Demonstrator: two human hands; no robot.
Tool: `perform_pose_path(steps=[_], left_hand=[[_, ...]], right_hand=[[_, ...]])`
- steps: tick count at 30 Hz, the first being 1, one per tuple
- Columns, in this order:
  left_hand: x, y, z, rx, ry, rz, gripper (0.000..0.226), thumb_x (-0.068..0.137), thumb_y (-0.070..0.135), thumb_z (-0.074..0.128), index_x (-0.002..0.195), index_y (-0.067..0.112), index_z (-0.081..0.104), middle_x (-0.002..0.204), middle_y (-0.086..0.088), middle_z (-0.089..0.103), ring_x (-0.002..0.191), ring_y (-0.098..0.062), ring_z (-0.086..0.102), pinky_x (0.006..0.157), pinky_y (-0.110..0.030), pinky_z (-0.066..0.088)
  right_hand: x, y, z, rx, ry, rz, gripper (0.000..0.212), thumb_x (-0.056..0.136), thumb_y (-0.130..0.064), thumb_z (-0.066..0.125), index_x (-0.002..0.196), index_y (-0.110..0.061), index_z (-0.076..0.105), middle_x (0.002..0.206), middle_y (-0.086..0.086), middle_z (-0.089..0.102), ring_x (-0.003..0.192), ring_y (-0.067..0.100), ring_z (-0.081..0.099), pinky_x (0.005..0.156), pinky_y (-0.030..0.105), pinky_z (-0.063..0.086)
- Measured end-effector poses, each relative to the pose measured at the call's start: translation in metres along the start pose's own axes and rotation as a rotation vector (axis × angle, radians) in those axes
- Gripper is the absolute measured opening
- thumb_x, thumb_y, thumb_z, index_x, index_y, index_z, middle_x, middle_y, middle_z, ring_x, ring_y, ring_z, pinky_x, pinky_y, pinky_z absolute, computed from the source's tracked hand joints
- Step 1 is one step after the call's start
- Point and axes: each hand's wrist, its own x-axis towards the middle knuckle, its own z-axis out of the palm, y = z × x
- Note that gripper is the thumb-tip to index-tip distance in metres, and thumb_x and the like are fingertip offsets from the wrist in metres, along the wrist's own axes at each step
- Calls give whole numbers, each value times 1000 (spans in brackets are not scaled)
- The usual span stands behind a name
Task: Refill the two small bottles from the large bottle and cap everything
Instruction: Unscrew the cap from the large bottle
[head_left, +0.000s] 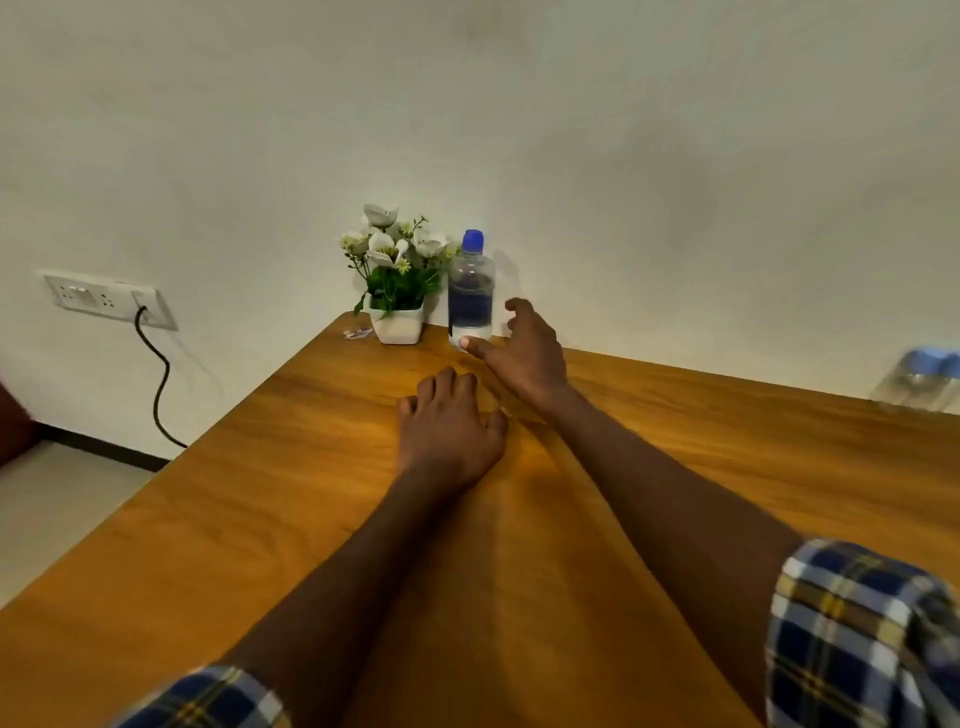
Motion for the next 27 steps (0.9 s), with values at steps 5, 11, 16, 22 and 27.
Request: perform_pose_path(steps=[5, 11, 16, 22, 27], left_hand=[[3, -2, 8, 24, 30, 22, 54, 102, 58, 39, 142, 23, 46, 155, -5, 41, 145, -25, 35, 113, -49, 30], [4, -2, 7, 15, 29, 20, 52, 102, 56, 40, 142, 23, 47, 153, -4, 42, 144, -24, 36, 112, -49, 29], [2, -1, 2, -11, 15, -2, 49, 106, 48, 41, 146, 20, 47, 154, -4, 43, 145, -25, 37, 116, -49, 29], [-12, 6, -8, -160, 142, 24, 37, 107, 39, 49, 135, 17, 58, 137, -6, 60, 129, -25, 52, 109, -48, 37], [-47, 37, -8, -436, 317, 259, 32, 109, 27, 53, 137, 15, 62, 134, -3, 67, 124, -18, 60, 105, -44, 51]], right_hand=[[27, -13, 27, -28, 78, 15, 79, 74, -67, 81, 131, -24, 50, 127, -2, 67, 109, 22, 66, 76, 32, 49], [32, -6, 29, -13, 154, 16, 66, 73, -59, 83, 122, -24, 55, 116, -3, 69, 97, 19, 66, 73, 35, 55], [2, 16, 1, 50, 178, -6, 67, 73, -56, 86, 124, -24, 55, 115, -5, 68, 92, 13, 64, 73, 29, 56], [-81, 41, -68, 110, 180, 32, 72, 75, -49, 89, 134, -25, 55, 124, -4, 68, 95, 9, 62, 73, 19, 52], [-165, 48, -120, 168, 172, 44, 75, 76, -45, 90, 140, -28, 53, 131, -8, 66, 102, 7, 59, 76, 15, 49]])
